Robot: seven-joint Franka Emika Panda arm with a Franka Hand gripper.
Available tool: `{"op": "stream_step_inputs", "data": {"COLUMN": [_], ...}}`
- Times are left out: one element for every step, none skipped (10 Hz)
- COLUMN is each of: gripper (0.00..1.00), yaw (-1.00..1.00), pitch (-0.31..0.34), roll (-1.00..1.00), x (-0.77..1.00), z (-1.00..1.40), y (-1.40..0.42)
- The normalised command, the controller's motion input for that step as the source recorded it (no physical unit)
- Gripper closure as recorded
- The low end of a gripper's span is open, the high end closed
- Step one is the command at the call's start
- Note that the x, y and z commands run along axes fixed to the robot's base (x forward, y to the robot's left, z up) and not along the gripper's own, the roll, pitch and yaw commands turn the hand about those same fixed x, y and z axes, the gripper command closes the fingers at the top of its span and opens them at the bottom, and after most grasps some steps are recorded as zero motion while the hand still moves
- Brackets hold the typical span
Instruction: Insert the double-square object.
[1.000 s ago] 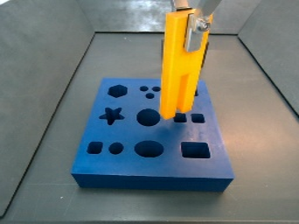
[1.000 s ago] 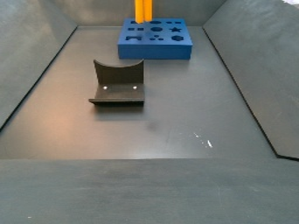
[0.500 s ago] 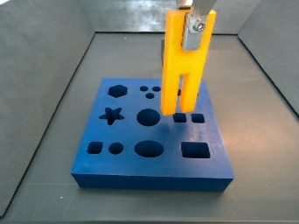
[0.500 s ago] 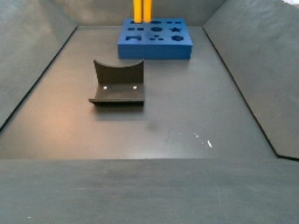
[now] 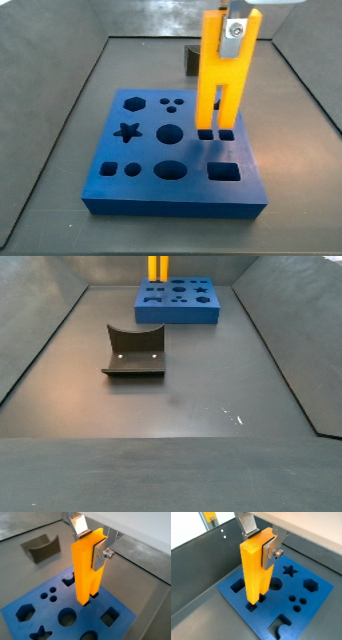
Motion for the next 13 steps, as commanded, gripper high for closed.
{"op": "stream_step_inputs", "data": {"gripper": [1.0,1.0,1.0,1.0,1.0,1.0,1.0,1.0,1.0,1.0,1.0,1.0,1.0], "yaw": [-0.41,-0.17,-0.02,0.0,0.0,0.0,0.0,0.0,0.0,0.0,0.0,0.0,0.0], "pitch": [0.214,0.077,0.029,0.0,0.0,0.0,0.0,0.0,0.004,0.011,0.014,0.019,0.0], "roll": [0.16,0.09,0.08,0.1,0.14,0.12,0.11,0.09,0.09,0.09,0.08,0.1,0.07], "x": [0.33,0.0,0.0,0.0,0.0,0.01,0.04,0.13,0.18,0.24,0.26,0.22,0.05], "z": [-0.06,-0.05,-0.16,-0.28,-0.35,-0.35,-0.29,-0.23,-0.2,-0.22,-0.25,-0.22,-0.29], "y": [-0.06,0.0,0.02,0.0,0.0,0.0,0.0,0.0,-0.01,-0.05,-0.01,-0.04,0.0]}}
